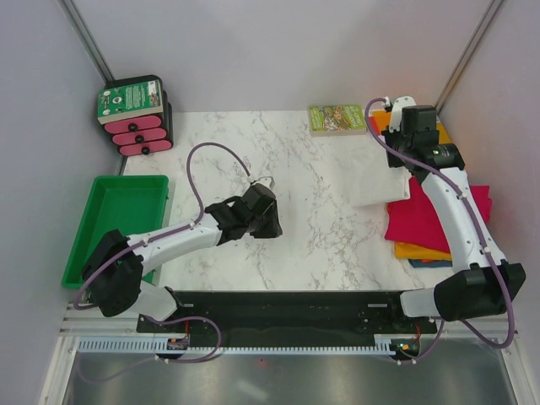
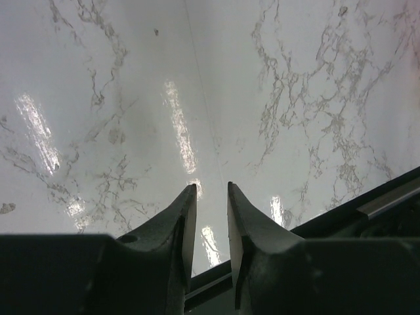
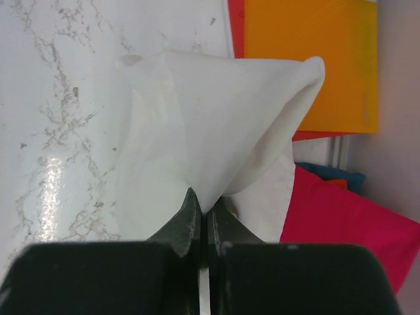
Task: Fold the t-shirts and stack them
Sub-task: Put the neatly folded tshirt into the corner of the board with the right arm
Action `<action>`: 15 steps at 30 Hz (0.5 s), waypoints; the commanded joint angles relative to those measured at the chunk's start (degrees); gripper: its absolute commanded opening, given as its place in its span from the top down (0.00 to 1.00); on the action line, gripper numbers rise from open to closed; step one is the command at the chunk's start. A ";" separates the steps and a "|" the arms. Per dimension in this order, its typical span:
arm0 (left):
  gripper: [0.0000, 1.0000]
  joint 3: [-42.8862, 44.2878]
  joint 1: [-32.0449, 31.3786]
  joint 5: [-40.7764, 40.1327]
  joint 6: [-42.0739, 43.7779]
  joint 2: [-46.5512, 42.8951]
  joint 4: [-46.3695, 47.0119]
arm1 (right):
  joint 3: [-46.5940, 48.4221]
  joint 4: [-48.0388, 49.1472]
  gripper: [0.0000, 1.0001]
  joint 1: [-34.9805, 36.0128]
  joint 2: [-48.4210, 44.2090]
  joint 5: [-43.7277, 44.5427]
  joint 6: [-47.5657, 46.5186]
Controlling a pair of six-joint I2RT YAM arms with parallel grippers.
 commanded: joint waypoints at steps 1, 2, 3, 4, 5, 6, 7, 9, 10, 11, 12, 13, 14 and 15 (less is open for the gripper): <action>0.68 -2.55 -0.71 -0.69 -3.16 -2.63 2.03 | 2.44 1.28 1.00 -1.25 -3.94 2.88 -7.22; 0.68 -3.34 -0.88 -0.69 -3.51 -2.71 2.03 | 3.14 1.19 1.00 -1.51 -3.68 3.32 -8.28; 0.68 -3.61 -0.97 -0.69 -3.60 -2.89 2.29 | 3.59 1.19 1.00 -1.68 -3.33 3.41 -10.03; 0.68 -3.87 -1.06 -0.69 -3.69 -2.89 2.38 | 4.29 1.10 1.00 -1.95 -2.98 3.50 -10.92; 0.68 -4.22 -1.15 -0.69 -4.03 -2.89 2.56 | 6.12 1.02 1.00 -2.30 -1.67 4.02 -11.45; 0.68 -4.40 -1.24 -0.78 -4.21 -2.80 2.91 | 7.44 0.49 1.00 -2.74 -0.96 3.68 -11.89; 0.68 -4.57 -1.24 -0.78 -4.56 -2.63 3.00 | 8.94 0.14 1.00 -3.09 -0.17 3.24 -11.89; 0.68 -4.66 -1.41 -0.69 -5.09 -2.28 3.35 | 13.16 -1.87 1.00 -3.62 1.42 1.75 -11.28; 0.68 -4.84 -1.50 -0.61 -5.61 -2.19 3.52 | 14.30 -2.41 1.00 -3.62 1.60 1.22 -11.10; 0.68 -4.93 -1.59 -0.52 -5.71 -2.19 3.61 | 14.14 -2.76 1.00 -3.62 1.07 0.78 -11.19; 0.68 -5.10 -1.94 -0.52 -5.97 -2.19 3.61 | 13.70 -2.94 1.00 -3.71 0.63 1.12 -11.45; 0.68 -5.28 -2.03 -0.52 -6.15 -2.01 3.87 | 12.13 -3.03 1.00 -3.71 0.20 1.56 -12.23; 0.68 -5.28 -2.29 -0.43 -6.23 -1.92 4.05 | 11.16 -2.94 1.00 -4.40 -1.03 2.00 -12.76; 0.68 -5.28 -2.38 -0.26 -6.15 -1.75 4.05 | 10.19 -3.03 1.00 -5.19 -1.65 2.01 -13.21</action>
